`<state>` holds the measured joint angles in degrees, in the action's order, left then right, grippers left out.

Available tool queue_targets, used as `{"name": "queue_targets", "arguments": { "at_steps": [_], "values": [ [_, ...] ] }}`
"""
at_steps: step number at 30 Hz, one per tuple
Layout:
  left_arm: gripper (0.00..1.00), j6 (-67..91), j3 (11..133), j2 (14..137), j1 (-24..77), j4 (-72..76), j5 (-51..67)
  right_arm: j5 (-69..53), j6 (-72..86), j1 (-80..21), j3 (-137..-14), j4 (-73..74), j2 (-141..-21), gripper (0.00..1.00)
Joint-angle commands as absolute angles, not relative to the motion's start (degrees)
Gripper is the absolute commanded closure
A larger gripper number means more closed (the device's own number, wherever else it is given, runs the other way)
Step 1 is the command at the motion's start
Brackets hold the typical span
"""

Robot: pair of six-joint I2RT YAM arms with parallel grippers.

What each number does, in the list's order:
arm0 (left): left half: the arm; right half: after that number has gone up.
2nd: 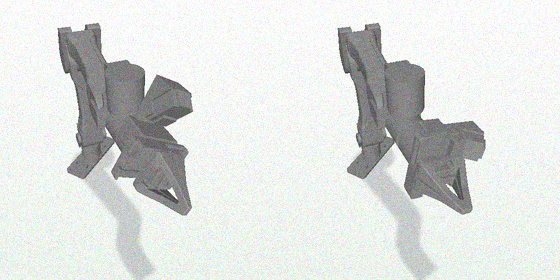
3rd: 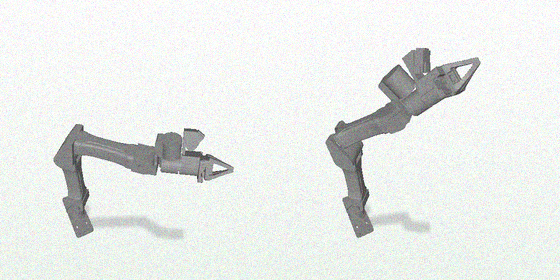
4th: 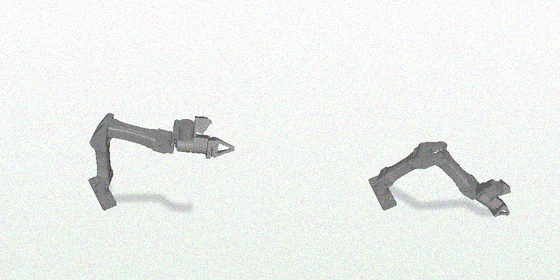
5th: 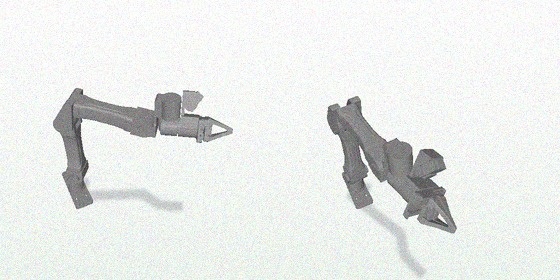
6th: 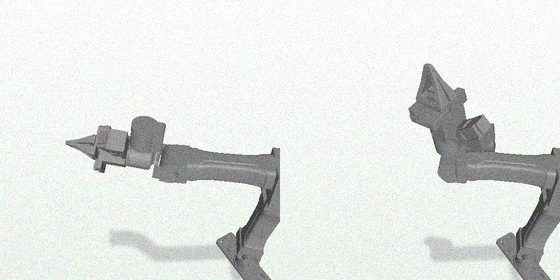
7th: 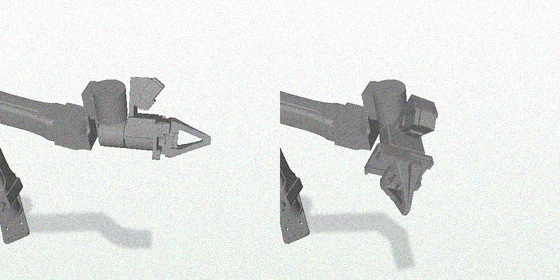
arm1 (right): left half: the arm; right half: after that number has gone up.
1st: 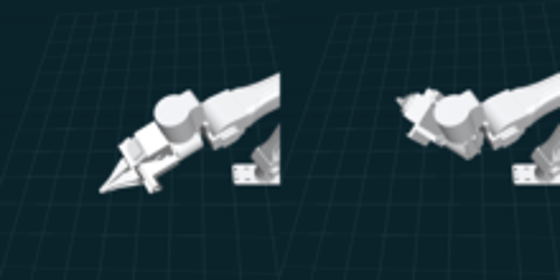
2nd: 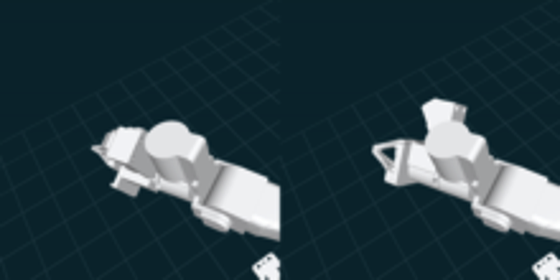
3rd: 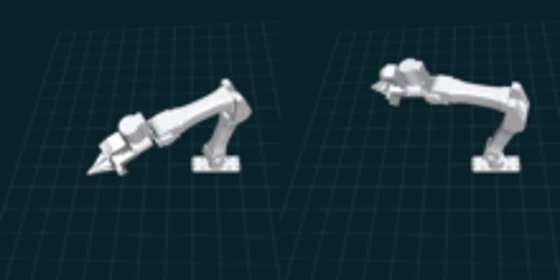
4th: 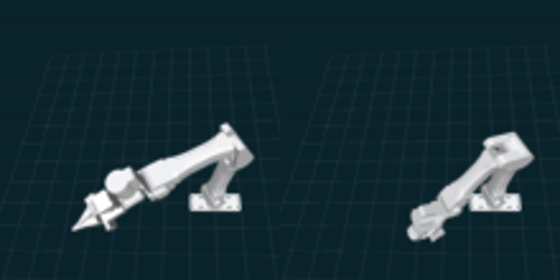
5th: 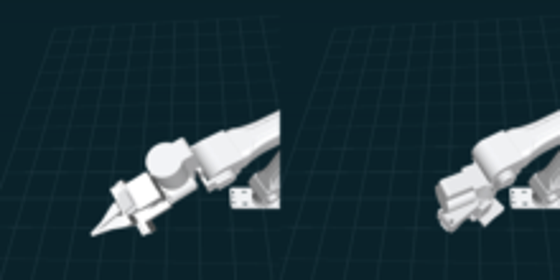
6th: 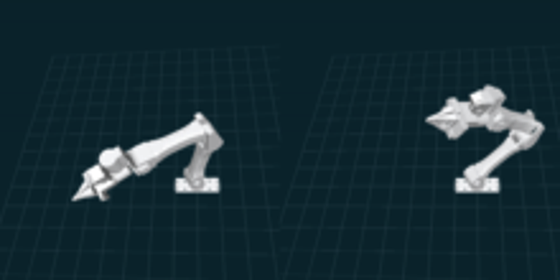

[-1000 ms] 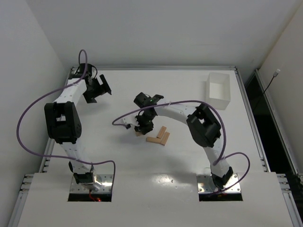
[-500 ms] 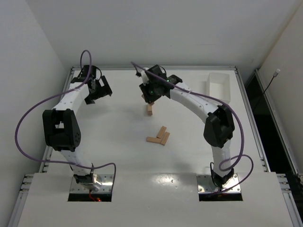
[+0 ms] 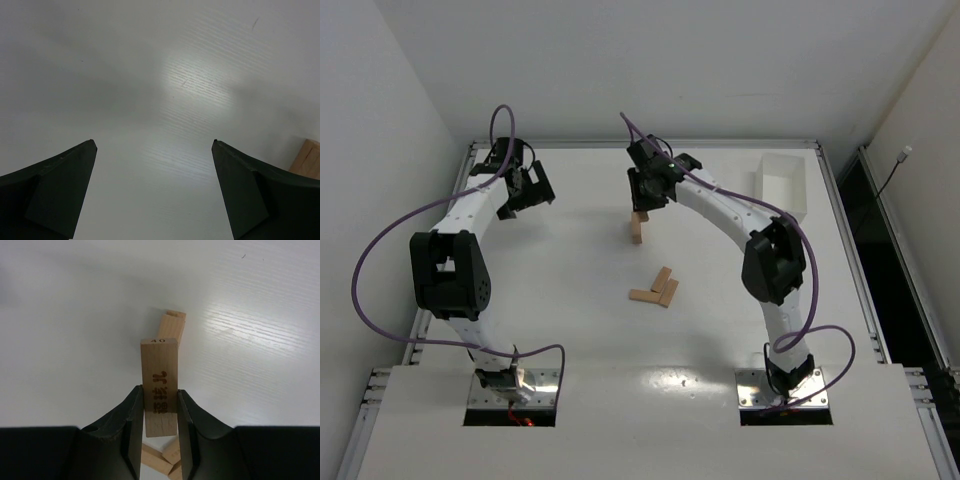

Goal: Build the wood block tower

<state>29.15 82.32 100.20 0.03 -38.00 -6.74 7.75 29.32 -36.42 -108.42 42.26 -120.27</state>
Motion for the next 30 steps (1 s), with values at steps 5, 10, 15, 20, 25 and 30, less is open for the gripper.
{"name": "queue_targets", "arguments": {
  "at_steps": [5, 10, 15, 20, 25, 30],
  "values": [
    [0.00, 28.83, 84.46, 97.91, 0.26, -36.91, -9.23, 17.55, 37.18, -38.32, -113.99, 42.54, -122.87, 1.00],
    [0.00, 28.83, 84.46, 97.91, 0.26, -36.91, -9.75, 20.21, 37.18, -39.46, -113.38, 43.15, -123.40, 1.00],
    [0.00, 28.83, 84.46, 98.44, 0.26, -36.91, -9.76, 20.91, 37.18, -40.08, -112.85, 43.15, -123.93, 1.00],
    [0.00, 28.83, 84.46, 98.96, 0.26, -36.39, -9.76, 20.92, 37.18, -40.61, -112.85, 43.15, -124.54, 1.00],
    [0.00, 28.83, 84.46, 99.58, 0.26, -36.39, -9.76, 20.39, 37.71, -40.61, -112.32, 43.15, -125.07, 1.00],
    [0.00, 28.83, 84.46, 99.58, 0.26, -36.39, -9.76, 19.78, 38.32, -40.61, -112.32, 43.15, -126.12, 1.00]
  ]
}}
